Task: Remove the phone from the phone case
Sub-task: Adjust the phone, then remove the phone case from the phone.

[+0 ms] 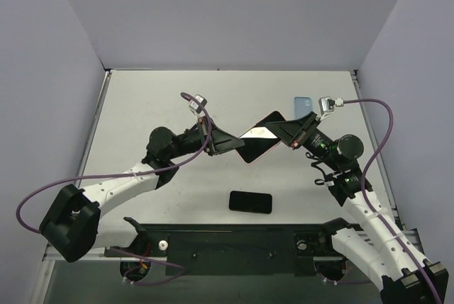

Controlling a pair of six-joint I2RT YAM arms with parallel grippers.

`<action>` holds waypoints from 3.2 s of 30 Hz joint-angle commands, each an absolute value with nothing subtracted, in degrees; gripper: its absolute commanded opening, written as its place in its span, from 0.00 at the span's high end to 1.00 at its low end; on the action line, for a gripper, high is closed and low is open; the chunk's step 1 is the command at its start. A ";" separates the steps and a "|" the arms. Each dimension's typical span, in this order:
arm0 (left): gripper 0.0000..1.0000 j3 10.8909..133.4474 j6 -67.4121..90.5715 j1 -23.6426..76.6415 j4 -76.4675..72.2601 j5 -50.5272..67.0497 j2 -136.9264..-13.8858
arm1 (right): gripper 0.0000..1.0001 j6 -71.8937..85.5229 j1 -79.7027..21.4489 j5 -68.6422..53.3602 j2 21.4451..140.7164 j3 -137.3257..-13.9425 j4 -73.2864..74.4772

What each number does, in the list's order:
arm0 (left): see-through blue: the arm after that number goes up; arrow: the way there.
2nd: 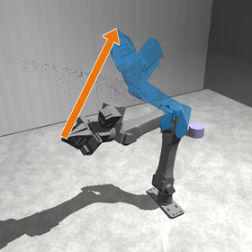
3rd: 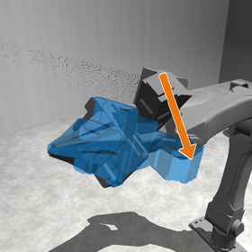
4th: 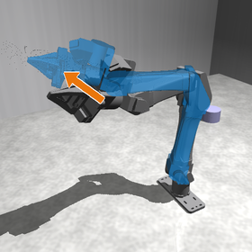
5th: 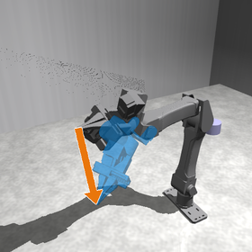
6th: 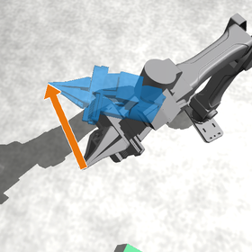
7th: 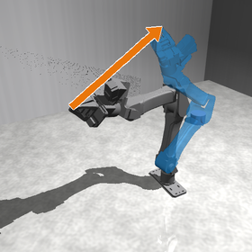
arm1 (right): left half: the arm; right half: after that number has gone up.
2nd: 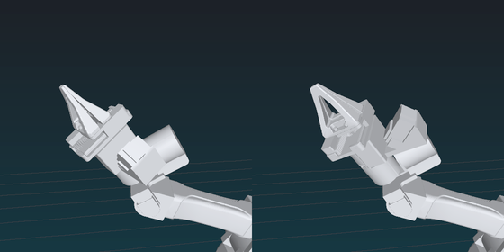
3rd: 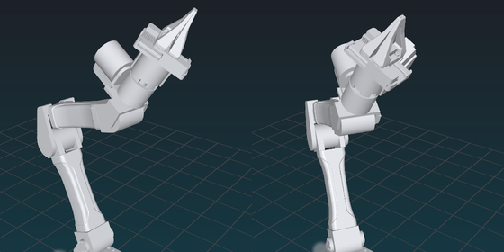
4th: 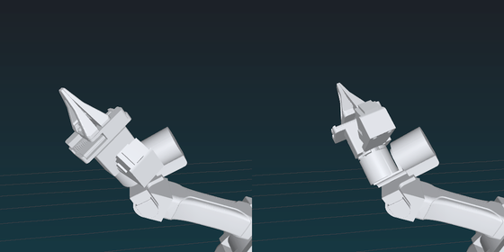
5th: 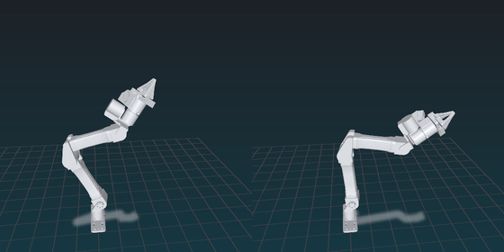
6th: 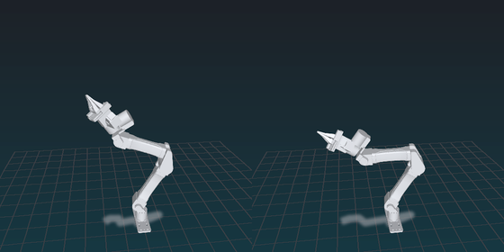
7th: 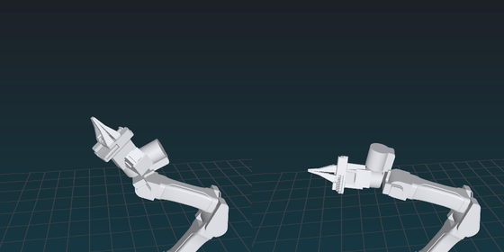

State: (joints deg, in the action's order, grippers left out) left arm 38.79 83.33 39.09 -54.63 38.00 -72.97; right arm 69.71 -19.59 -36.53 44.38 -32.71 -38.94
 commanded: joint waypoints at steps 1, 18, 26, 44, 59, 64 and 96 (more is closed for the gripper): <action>0.66 42.28 80.88 37.10 -55.47 38.85 -69.09 | 1.00 70.22 -19.86 -39.29 44.21 -35.32 -46.14; 0.39 41.92 75.06 35.86 -44.29 37.61 -63.19 | 1.00 70.84 -19.86 -35.51 44.47 -40.43 -43.77; 0.53 42.63 83.39 35.95 -57.02 39.64 -67.32 | 1.00 71.81 -19.95 -35.51 45.26 -40.78 -45.27; 1.00 48.33 90.08 38.23 -70.81 41.05 -69.96 | 1.00 72.59 -19.86 -31.64 48.25 -42.10 -41.84; 1.00 59.24 91.15 44.03 -94.04 36.74 -74.45 | 1.00 96.05 -27.24 -35.60 65.55 -44.82 -69.94; 1.00 58.10 89.48 44.03 -94.04 36.56 -75.32 | 1.00 103.53 -31.37 -33.93 69.52 -48.07 -80.42; 1.00 59.06 32.08 42.71 8.26 -1.49 -68.03 | 1.00 118.48 -33.05 -23.03 71.28 -53.35 -92.55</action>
State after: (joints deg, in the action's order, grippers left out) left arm 62.98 45.52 43.07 -18.61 15.57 -63.09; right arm 110.85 -29.26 -17.93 72.40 -50.04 -67.83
